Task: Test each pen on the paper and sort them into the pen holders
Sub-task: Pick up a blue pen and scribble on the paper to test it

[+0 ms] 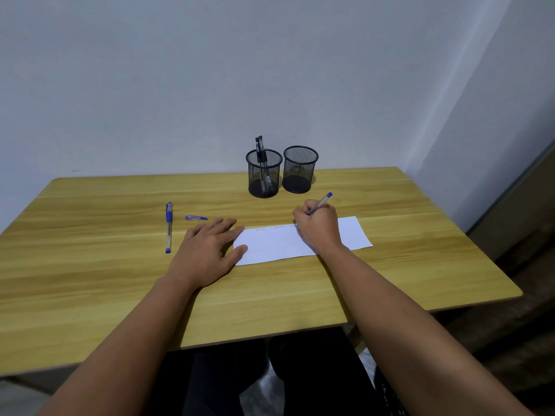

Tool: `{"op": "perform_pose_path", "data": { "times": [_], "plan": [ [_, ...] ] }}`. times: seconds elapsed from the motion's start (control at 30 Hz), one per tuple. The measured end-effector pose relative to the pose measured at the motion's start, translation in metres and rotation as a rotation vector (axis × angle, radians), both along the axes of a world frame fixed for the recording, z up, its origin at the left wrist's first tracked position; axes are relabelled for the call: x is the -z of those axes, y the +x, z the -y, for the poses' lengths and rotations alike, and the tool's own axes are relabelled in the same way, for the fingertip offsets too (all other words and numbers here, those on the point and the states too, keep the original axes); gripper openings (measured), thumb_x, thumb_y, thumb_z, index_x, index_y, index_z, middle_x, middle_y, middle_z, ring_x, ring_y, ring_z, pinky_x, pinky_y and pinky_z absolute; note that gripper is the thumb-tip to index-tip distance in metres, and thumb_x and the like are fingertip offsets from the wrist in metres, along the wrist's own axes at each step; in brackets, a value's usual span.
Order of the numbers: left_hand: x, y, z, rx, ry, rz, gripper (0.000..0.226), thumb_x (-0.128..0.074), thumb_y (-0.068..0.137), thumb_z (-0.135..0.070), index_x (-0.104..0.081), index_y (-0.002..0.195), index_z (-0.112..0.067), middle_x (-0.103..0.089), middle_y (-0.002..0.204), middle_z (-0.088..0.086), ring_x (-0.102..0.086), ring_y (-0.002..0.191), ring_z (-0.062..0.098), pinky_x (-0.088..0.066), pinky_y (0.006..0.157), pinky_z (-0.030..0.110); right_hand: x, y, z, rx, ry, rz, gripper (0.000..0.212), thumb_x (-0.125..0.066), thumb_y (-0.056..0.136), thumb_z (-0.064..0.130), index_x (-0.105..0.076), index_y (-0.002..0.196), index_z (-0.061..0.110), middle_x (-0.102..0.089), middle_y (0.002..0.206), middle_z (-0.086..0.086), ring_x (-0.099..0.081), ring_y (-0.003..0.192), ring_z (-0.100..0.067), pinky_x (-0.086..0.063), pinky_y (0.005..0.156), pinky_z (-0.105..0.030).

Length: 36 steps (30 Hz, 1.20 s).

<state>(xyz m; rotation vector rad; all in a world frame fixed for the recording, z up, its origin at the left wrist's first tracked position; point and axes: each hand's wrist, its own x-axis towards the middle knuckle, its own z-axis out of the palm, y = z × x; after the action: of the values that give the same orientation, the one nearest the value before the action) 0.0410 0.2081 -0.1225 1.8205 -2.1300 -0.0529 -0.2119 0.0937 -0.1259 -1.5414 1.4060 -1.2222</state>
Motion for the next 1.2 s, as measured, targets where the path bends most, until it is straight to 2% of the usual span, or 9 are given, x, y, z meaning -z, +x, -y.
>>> {"op": "perform_pose_path", "data": {
  "times": [0.13,0.43,0.53,0.63,0.7,0.87,1.07,1.17,1.2],
  "plan": [
    [-0.001,0.000,-0.001,0.000,-0.001,0.003,0.064,-0.032,0.093,-0.069,-0.047,0.148,-0.041,-0.035,0.161,-0.016,-0.022,0.152,0.008,-0.020,0.118,0.038,-0.002,0.000,-0.003,-0.003,-0.026,-0.005,0.040,-0.061,0.086,0.023,-0.035,0.054,0.022,-0.029,0.056,0.000,-0.032,0.059,-0.026,-0.036,0.057,-0.037],
    [0.001,0.000,0.000,-0.003,-0.004,0.006,0.062,-0.033,0.094,-0.069,-0.046,0.148,-0.042,-0.035,0.161,-0.016,-0.022,0.152,0.007,-0.020,0.119,0.038,-0.006,-0.002,-0.006,0.032,-0.034,-0.065,0.047,-0.061,0.085,0.013,-0.037,0.047,0.028,-0.028,0.050,0.011,-0.030,0.058,-0.023,-0.033,0.055,-0.033],
    [0.002,0.001,0.000,-0.005,-0.008,0.010,0.062,-0.033,0.094,-0.069,-0.046,0.148,-0.042,-0.035,0.161,-0.016,-0.022,0.152,0.007,-0.020,0.119,0.038,-0.008,-0.001,-0.008,0.031,-0.043,-0.077,0.045,-0.061,0.085,0.014,-0.036,0.050,0.026,-0.028,0.049,0.011,-0.031,0.056,-0.022,-0.033,0.053,-0.032],
    [0.001,-0.001,-0.001,-0.003,-0.009,-0.010,0.061,-0.034,0.093,-0.068,-0.049,0.147,-0.041,-0.037,0.161,-0.015,-0.024,0.152,0.008,-0.020,0.118,0.038,-0.011,-0.002,-0.010,0.059,-0.050,-0.104,0.051,-0.061,0.090,0.005,-0.030,0.054,0.024,-0.028,0.044,0.011,-0.028,0.053,-0.016,-0.029,0.051,-0.026],
    [0.001,0.000,-0.001,-0.002,-0.012,-0.012,0.061,-0.034,0.093,-0.068,-0.049,0.147,-0.041,-0.037,0.160,-0.015,-0.024,0.152,0.009,-0.020,0.118,0.038,-0.011,-0.002,-0.011,0.056,-0.056,-0.103,0.052,-0.060,0.091,0.004,-0.028,0.055,0.023,-0.028,0.045,0.011,-0.027,0.054,-0.018,-0.028,0.052,-0.026],
    [0.000,0.000,-0.001,-0.001,-0.002,-0.007,0.062,-0.033,0.093,-0.068,-0.048,0.148,-0.041,-0.036,0.161,-0.015,-0.023,0.152,0.008,-0.019,0.118,0.038,-0.012,-0.001,-0.012,0.058,-0.042,-0.083,0.050,-0.060,0.092,0.006,-0.027,0.058,0.023,-0.025,0.051,0.012,-0.028,0.058,-0.020,-0.028,0.054,-0.029],
    [0.000,0.000,-0.001,0.004,-0.006,-0.013,0.063,-0.033,0.093,-0.069,-0.048,0.148,-0.041,-0.036,0.161,-0.014,-0.023,0.152,0.009,-0.020,0.118,0.039,-0.013,0.002,-0.014,0.044,-0.034,-0.071,0.051,-0.059,0.094,0.007,-0.026,0.060,0.025,-0.025,0.048,0.012,-0.028,0.058,-0.021,-0.028,0.055,-0.030],
    [0.000,0.000,-0.001,0.006,-0.001,-0.012,0.063,-0.033,0.092,-0.068,-0.048,0.148,-0.041,-0.036,0.161,-0.015,-0.023,0.152,0.009,-0.020,0.118,0.040,-0.017,0.000,-0.013,0.115,0.027,0.022,0.046,-0.058,0.093,0.007,-0.026,0.062,0.021,-0.025,0.053,0.012,-0.028,0.061,-0.023,-0.026,0.056,-0.030],
    [0.000,0.000,-0.001,0.005,0.002,-0.011,0.063,-0.033,0.092,-0.068,-0.048,0.148,-0.041,-0.036,0.161,-0.015,-0.023,0.152,0.009,-0.019,0.118,0.039,-0.020,-0.002,-0.013,0.139,0.055,0.080,0.043,-0.058,0.091,0.007,-0.027,0.063,0.019,-0.027,0.057,0.004,-0.028,0.062,-0.023,-0.027,0.057,-0.031]
  ]
}}
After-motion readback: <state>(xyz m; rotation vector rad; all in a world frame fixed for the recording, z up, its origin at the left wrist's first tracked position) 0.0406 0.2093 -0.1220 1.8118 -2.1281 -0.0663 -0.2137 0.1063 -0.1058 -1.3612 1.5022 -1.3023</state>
